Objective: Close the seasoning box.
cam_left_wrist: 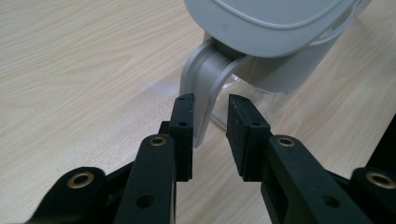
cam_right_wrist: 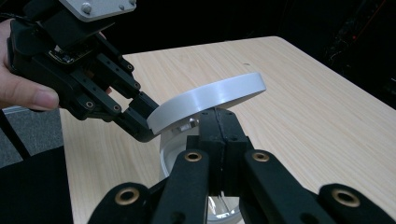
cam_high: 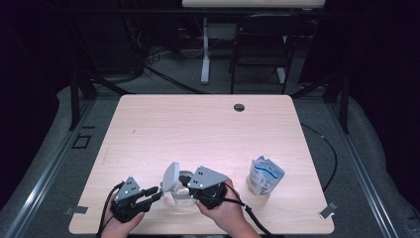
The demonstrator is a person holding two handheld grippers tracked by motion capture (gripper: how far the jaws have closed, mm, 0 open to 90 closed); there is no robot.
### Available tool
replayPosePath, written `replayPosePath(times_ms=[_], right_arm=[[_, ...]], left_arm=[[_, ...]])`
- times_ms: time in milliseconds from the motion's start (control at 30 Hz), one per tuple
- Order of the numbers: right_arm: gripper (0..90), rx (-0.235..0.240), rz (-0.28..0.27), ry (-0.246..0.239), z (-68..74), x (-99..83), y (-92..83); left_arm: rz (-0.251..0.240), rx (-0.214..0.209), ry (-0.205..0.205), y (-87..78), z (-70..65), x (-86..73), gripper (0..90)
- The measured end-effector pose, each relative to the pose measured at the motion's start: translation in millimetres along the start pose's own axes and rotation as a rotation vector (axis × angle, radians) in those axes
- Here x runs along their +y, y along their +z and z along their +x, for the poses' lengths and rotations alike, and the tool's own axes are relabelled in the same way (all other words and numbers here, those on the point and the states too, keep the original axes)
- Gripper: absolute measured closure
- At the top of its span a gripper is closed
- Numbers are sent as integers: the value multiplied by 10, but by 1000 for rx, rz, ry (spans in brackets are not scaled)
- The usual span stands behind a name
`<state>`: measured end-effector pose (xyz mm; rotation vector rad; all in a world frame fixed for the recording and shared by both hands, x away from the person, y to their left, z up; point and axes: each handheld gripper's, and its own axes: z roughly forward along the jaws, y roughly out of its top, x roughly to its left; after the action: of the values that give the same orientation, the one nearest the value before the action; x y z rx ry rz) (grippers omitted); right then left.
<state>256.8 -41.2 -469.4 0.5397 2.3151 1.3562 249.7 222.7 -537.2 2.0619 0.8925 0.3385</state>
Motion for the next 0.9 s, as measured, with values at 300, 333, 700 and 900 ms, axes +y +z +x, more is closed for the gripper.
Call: replayPosePath(times_ms=[300, 333, 700, 900], right_arm=[[900, 8, -12, -7, 27, 56, 36], [900, 7, -10, -10, 31, 64, 34], [900, 22, -21, -28, 81, 145, 71], [896, 21, -15, -35, 94, 150, 82]], left_arm=[[5, 3, -13, 15, 35, -51, 649], [1, -1, -19, 22, 34, -55, 640], [-2, 9, -27, 13, 57, -65, 624], [-5, 14, -35, 7, 68, -75, 621]])
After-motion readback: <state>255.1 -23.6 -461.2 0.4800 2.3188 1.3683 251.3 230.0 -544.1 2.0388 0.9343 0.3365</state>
